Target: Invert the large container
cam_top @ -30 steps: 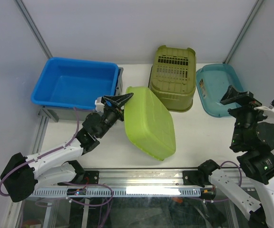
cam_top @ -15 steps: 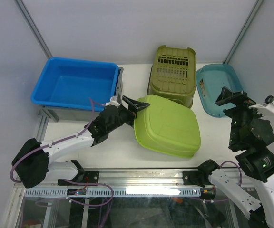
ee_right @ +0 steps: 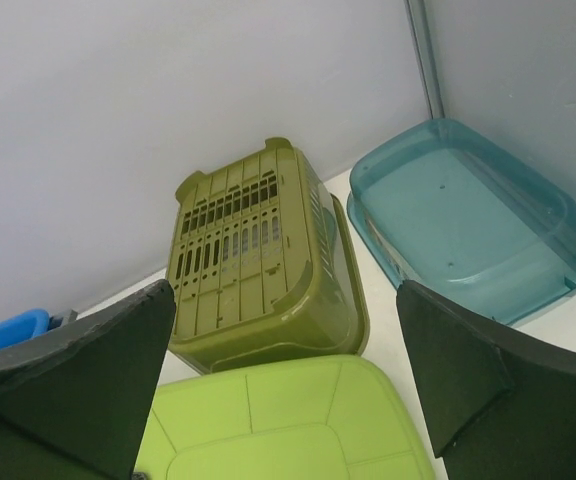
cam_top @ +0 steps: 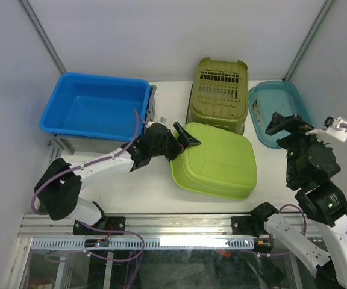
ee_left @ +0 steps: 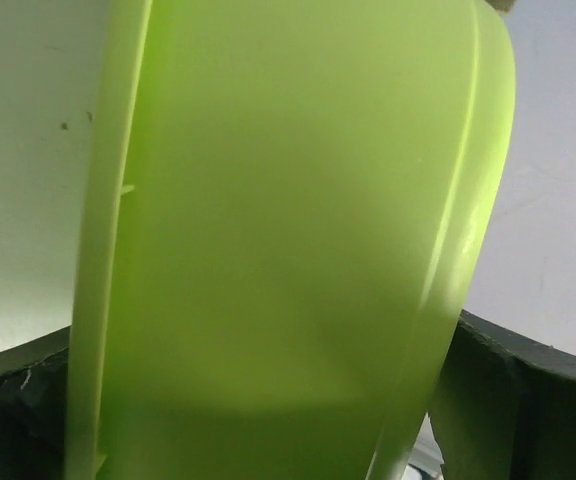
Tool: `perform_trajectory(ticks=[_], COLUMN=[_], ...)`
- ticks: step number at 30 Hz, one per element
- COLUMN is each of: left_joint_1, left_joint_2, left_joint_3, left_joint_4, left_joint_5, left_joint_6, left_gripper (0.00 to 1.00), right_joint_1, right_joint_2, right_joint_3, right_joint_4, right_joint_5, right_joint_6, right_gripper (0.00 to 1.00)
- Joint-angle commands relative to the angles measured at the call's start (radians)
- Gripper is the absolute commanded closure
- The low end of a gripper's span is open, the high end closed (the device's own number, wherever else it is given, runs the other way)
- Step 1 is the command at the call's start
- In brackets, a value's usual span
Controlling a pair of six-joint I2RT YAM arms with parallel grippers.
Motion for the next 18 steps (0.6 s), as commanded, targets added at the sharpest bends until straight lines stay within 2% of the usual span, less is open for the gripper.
perform_trajectory(ticks=[1,3,10,14,18], left_joint_1=[-0.001,-0.017,-0.090,-0.116,-0.124], left_joint_2=[0.035,0.044,0.078,0.105,0.099], left_joint_3=[0.092,0.135,0.304,0.371,0.427], left_joint_4=[-0.115,-0.143,-0.450,-0.540,-0.585], left_joint_5=[0.012,0.024,-0.146,-0.181,-0.208], left_joint_6=[0.190,0.285,0.451,0.560,0.604], left_gripper=[0.01,0.01,0.01,0.01,0.01], right_joint_1=[0.003,0.004,0.003,0.003,0.003], right_joint_2=[0.018,0.017,0.034,0.037,0.046], right_joint_3=[-0.014,-0.025,-0.035,-0.043,-0.031], right_joint_4=[-0.015,-0.012,-0.006,0.012,0.036], right_joint_5=[-0.039,-0.051,-0.073,-0.092,-0.111], right_joint_6=[0.016,0.027,0.043,0.045,0.034], right_gripper=[0.03,0.03,0.03,0.03,0.02])
